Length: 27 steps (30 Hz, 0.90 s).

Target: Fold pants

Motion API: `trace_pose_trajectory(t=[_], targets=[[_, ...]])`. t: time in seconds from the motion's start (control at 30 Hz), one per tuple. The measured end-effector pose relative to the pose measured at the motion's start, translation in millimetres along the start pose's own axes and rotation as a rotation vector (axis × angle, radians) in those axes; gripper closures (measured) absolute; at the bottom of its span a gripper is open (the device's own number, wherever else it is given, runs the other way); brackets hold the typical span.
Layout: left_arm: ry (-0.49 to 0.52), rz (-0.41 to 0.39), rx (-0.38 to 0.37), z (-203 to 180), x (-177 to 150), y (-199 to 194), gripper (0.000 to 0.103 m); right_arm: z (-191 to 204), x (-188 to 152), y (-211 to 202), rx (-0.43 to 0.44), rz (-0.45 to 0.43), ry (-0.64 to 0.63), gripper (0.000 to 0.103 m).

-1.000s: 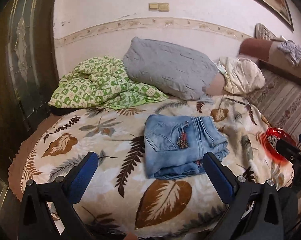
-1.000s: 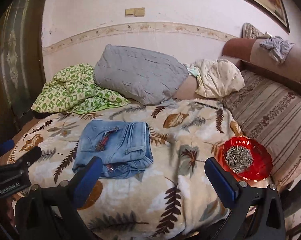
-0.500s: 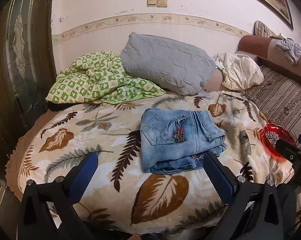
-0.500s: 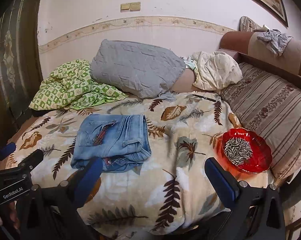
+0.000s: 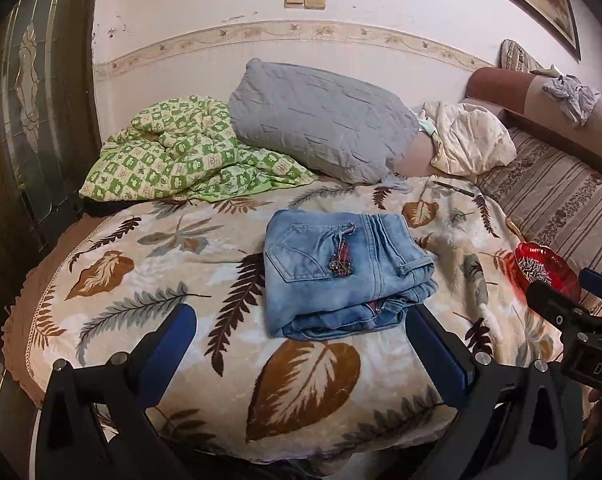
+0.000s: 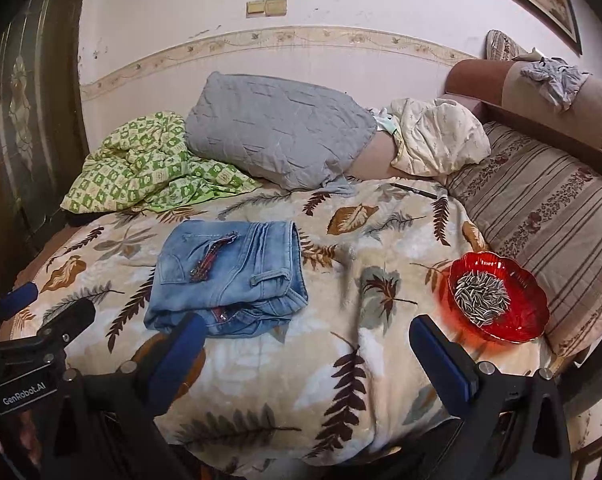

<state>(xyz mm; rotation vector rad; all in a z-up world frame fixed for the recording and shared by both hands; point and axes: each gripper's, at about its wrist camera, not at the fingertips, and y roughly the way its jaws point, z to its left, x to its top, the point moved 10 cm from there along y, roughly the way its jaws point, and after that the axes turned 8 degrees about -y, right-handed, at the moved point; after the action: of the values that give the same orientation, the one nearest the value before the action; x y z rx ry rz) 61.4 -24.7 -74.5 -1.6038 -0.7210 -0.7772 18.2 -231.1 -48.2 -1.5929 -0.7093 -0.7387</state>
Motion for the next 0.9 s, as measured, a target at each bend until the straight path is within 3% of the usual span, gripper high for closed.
trace_pose_trajectory(t=[0.9], targets=[[-0.003, 0.000, 0.023, -1.2, -5.0, -5.3, 0.000, 5.6, -5.5, 3.7, 0.007, 0.014, -0.004, 0.000]])
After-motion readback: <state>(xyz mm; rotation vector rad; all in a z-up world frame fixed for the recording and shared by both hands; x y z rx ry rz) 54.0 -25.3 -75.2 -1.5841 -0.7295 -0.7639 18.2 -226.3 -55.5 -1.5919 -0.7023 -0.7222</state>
